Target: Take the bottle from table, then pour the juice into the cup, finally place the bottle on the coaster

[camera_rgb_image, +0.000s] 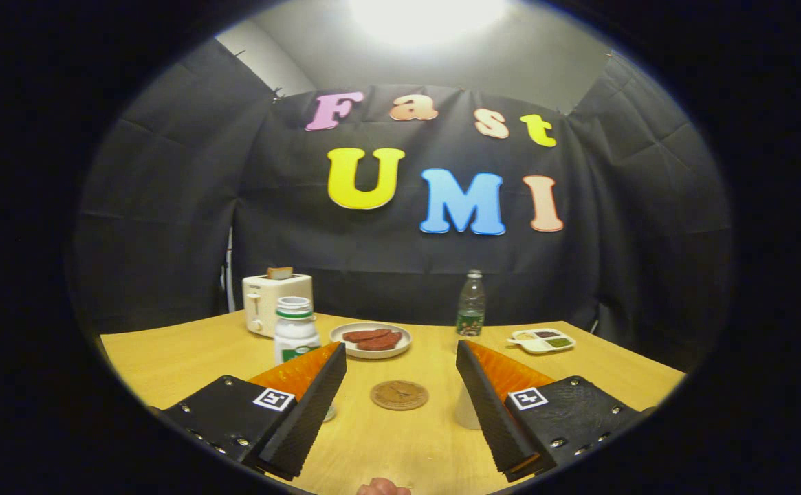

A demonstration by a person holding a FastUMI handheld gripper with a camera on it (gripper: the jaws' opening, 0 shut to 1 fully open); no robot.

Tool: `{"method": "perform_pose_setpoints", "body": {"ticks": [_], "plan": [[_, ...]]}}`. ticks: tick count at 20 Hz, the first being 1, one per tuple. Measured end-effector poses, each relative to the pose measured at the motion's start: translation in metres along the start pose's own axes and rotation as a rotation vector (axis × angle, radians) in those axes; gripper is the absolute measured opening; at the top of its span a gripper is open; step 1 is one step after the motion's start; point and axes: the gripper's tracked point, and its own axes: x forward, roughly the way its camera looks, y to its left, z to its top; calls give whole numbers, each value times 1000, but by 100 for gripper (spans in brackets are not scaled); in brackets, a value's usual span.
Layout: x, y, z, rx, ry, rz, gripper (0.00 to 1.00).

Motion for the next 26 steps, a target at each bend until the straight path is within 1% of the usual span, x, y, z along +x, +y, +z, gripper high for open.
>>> {"method": "perform_pose_setpoints", "body": {"ticks": [3,6,8,12,15,18,21,22,23,26], "plan": [[15,44,-7,-44,1,108,98],[32,60,-24,-61,34,147,96],[44,66,-33,-46,46,168,96],[68,66,-37,-40,46,175,96],[86,65,-40,-47,55,157,96],[91,67,-51,-58,88,143,96],[92,69,-52,-10,97,124,96],[92,73,-53,7,98,130,93],[89,71,-49,10,92,126,72],[93,71,-51,14,101,100,68]]}}
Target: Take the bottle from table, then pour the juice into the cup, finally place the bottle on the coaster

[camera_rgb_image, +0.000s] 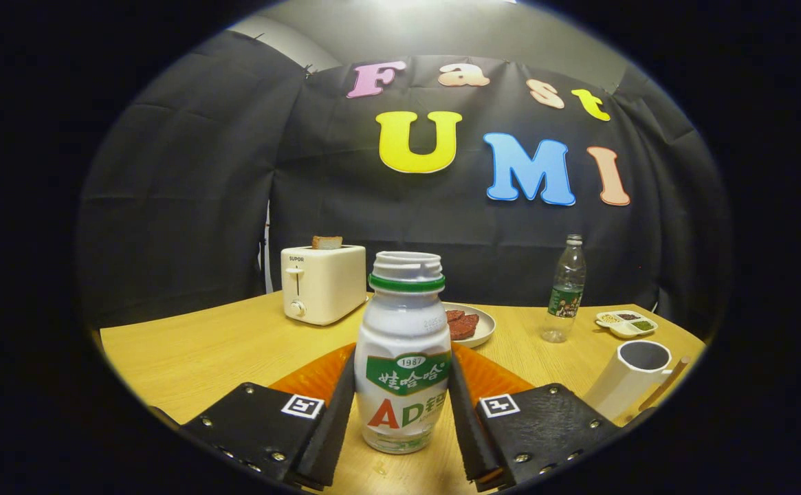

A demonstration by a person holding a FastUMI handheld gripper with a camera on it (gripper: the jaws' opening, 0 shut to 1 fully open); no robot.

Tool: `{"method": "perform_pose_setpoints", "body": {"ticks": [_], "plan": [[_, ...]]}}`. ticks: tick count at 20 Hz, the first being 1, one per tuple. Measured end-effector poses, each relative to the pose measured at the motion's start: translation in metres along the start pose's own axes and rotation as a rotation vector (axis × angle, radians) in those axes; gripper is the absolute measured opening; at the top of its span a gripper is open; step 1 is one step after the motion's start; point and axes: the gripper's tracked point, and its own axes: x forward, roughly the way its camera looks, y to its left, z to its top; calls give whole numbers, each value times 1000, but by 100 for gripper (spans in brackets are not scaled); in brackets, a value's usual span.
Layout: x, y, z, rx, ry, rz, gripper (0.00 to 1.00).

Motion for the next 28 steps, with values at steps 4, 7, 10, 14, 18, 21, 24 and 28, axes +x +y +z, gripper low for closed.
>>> {"method": "perform_pose_setpoints", "body": {"ticks": [4,7,10,14,18,21,24,28], "plan": [[-11,-12,11,23,-3,-80,66],[-22,-26,30,114,-21,-124,66],[-30,-43,39,170,-2,-174,66],[-34,-59,43,344,-1,-181,66],[-28,-72,42,508,-40,-164,66],[-22,-78,31,562,-21,-160,66],[-17,-75,27,655,-16,-129,66],[-15,-79,25,851,-46,-106,66]]}}
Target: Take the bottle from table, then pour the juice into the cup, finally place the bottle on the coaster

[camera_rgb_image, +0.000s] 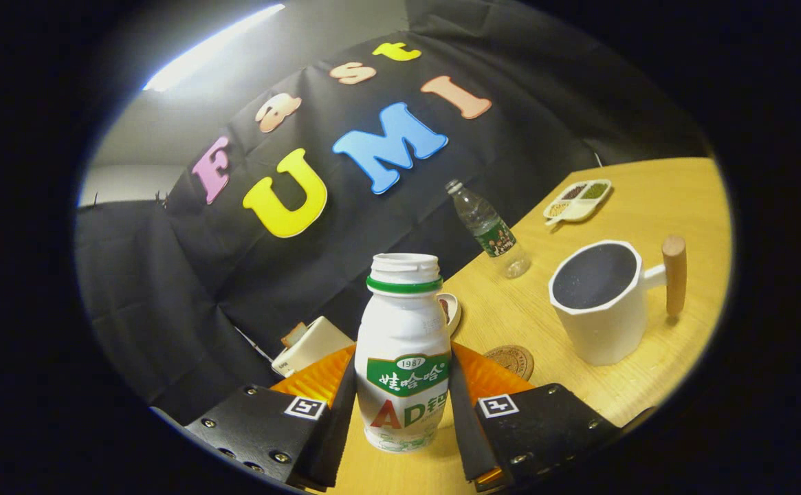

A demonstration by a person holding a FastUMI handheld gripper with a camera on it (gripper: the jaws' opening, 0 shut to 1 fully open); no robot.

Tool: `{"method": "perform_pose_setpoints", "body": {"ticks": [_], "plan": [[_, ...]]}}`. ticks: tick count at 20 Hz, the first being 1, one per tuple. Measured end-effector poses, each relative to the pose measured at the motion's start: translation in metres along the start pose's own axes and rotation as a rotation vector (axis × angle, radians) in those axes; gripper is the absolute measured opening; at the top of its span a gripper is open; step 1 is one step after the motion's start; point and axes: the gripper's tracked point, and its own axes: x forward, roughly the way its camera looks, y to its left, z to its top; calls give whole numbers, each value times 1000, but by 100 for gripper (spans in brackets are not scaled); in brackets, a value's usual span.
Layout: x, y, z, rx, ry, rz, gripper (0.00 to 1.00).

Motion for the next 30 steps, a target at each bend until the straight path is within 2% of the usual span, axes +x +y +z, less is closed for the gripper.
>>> {"method": "perform_pose_setpoints", "body": {"ticks": [10,30], "plan": [[0,-12,3,301,-18,27,65],[11,-32,25,612,-79,57,65]]}}
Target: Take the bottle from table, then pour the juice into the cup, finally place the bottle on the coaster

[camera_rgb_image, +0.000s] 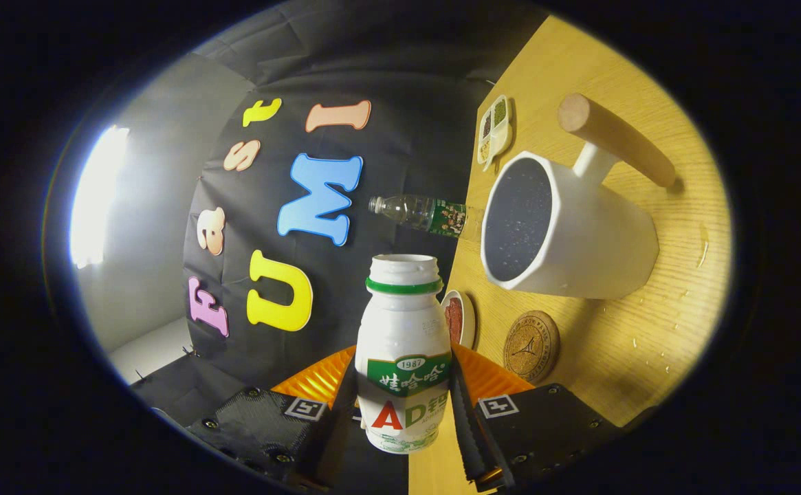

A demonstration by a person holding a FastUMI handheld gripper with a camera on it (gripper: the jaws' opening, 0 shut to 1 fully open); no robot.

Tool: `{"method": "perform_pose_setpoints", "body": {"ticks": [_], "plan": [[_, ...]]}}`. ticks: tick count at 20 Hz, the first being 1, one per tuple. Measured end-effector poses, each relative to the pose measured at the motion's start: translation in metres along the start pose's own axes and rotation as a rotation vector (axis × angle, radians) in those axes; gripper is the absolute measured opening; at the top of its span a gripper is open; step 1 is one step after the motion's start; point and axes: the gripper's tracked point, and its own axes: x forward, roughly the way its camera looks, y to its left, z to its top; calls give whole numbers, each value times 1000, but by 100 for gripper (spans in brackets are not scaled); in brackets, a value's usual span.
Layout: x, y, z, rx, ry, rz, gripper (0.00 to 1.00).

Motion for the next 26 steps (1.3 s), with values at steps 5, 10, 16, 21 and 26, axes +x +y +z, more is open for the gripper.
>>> {"method": "perform_pose_setpoints", "body": {"ticks": [5,10,16,21,26], "plan": [[1,-2,2,56,-10,1,65],[-1,-1,2,128,-19,-2,65],[-2,0,5,211,-43,10,65],[-1,1,5,254,-52,25,65],[1,3,5,279,-61,30,65]]}}
